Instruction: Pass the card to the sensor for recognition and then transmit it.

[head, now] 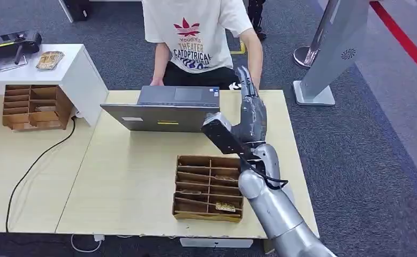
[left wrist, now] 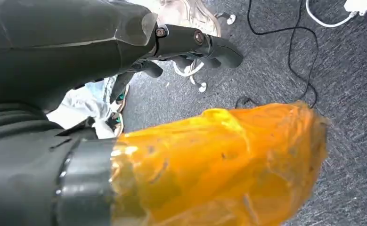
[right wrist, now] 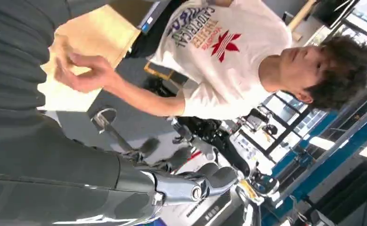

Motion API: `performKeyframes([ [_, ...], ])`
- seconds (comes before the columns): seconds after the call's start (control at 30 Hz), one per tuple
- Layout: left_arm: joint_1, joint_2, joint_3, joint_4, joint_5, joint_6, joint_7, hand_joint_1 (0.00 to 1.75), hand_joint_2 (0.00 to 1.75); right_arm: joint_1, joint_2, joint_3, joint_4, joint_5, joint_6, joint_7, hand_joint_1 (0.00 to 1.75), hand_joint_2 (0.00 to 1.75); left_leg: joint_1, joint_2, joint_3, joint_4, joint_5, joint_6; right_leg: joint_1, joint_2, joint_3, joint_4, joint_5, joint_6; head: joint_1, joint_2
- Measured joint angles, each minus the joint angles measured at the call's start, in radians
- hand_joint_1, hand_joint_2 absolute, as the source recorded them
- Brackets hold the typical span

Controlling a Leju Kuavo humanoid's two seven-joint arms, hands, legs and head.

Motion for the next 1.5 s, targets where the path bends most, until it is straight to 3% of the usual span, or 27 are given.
performKeyframes([
  [0.23, 0.004, 0.000, 0.000, 0.000, 0.005, 0.002, 0.000, 0.00, 0.00, 0.018, 0.003, -0.009, -0.037, -0.040, 0.018, -0.009, 0.00, 0.00, 0.000, 0.000, 0.000, 0.000, 0.000, 0.000, 0.000, 0.000, 0.000, 0.000, 0.000, 0.000, 0.000, 0.000],
  [0.4, 0.011, 0.000, 0.001, 0.000, 0.030, 0.017, 0.000, 0.00, 0.00, 0.055, 0.009, -0.016, -0.097, -0.184, 0.080, -0.009, 0.00, 0.00, 0.000, 0.000, 0.000, 0.000, 0.000, 0.000, 0.000, 0.000, 0.000, 0.000, 0.000, 0.000, 0.000, 0.000],
  [0.57, 0.028, 0.000, 0.021, 0.000, 0.069, 0.043, -0.002, 0.00, 0.00, 0.112, 0.010, -0.017, -0.195, -0.345, 0.160, 0.047, 0.00, 0.00, 0.000, 0.000, 0.000, 0.000, -0.001, 0.000, 0.000, 0.000, 0.000, 0.000, 0.000, 0.000, 0.000, 0.000],
  [0.8, 0.056, 0.001, 0.061, 0.000, 0.109, 0.069, -0.017, 0.00, 0.00, 0.193, -0.012, -0.002, -0.327, -0.413, 0.210, 0.076, 0.00, 0.00, 0.000, 0.000, 0.000, 0.000, -0.001, 0.000, 0.000, 0.000, -0.001, 0.000, 0.000, 0.000, 0.000, 0.000],
  [0.93, 0.065, 0.000, 0.071, 0.000, 0.114, 0.071, -0.026, 0.00, 0.00, 0.249, -0.047, 0.003, -0.410, -0.450, 0.234, 0.010, 0.00, 0.00, 0.000, 0.000, 0.000, 0.000, -0.001, 0.000, 0.000, 0.000, 0.000, -0.001, 0.000, 0.000, 0.000, 0.000],
  [1.07, 0.072, 0.000, 0.084, 0.000, 0.117, 0.071, -0.038, 0.00, 0.00, 0.316, -0.104, 0.004, -0.489, -0.465, 0.314, -0.042, 0.00, 0.00, 0.000, 0.000, 0.000, 0.000, -0.001, 0.001, 0.000, 0.000, 0.000, -0.001, 0.000, 0.000, 0.000, 0.000],
  [1.2, 0.075, 0.000, 0.095, 0.000, 0.127, 0.071, -0.041, 0.00, 0.00, 0.366, -0.138, 0.003, -0.529, -0.491, 0.360, -0.063, 0.00, 0.00, 0.000, 0.000, 0.000, 0.000, -0.002, 0.001, 0.000, 0.000, 0.000, -0.001, 0.000, 0.000, 0.000, 0.000],
  [1.23, 0.076, 0.000, 0.096, 0.000, 0.131, 0.071, -0.041, 0.00, 0.00, 0.379, -0.143, 0.002, -0.534, -0.496, 0.372, -0.063, 0.00, 1.75, 0.000, 0.000, 0.000, 0.000, -0.002, 0.001, 0.000, 0.000, 0.000, -0.001, 0.000, 0.000, 0.000, 0.000],
  [1.5, 0.077, 0.000, 0.121, 0.000, 0.147, 0.072, -0.041, 0.00, 0.00, 0.472, -0.172, 0.000, -0.556, -0.498, 0.405, -0.060, 0.00, 1.75, 0.000, 0.000, 0.000, 0.000, -0.002, 0.001, 0.000, 0.000, 0.000, -0.001, 0.000, 0.000, 0.000, 0.000],
])
